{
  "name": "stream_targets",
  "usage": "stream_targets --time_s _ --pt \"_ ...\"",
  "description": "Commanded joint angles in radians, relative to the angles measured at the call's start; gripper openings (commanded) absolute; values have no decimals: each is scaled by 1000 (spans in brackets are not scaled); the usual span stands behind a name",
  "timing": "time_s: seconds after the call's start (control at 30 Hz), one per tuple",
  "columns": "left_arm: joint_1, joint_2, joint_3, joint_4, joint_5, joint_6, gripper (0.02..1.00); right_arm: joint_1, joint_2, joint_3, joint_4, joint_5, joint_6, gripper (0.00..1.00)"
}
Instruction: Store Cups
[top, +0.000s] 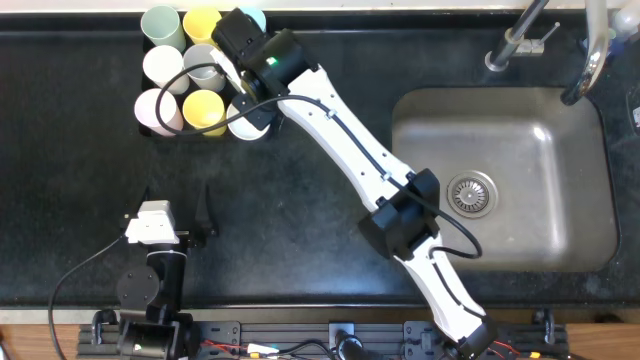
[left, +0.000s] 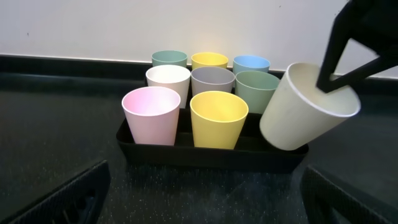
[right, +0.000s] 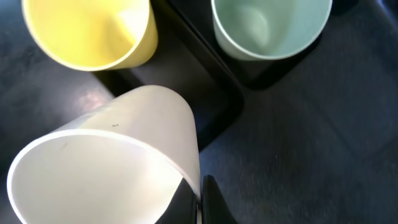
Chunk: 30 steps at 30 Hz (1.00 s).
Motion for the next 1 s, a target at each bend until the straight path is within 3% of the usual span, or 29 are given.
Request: stream_targets --time_s 0.03,0.43,1.0 --pt "-2 -10 -1 -1 -12 22 998 -8 -3 23 27 12 15 45" --pt "-2 -10 -1 -1 -12 22 998 -14 47 22 39 57 14 45" --pt "-2 -10 -1 -1 -12 22 998 -20 72 21 44 53 13 45"
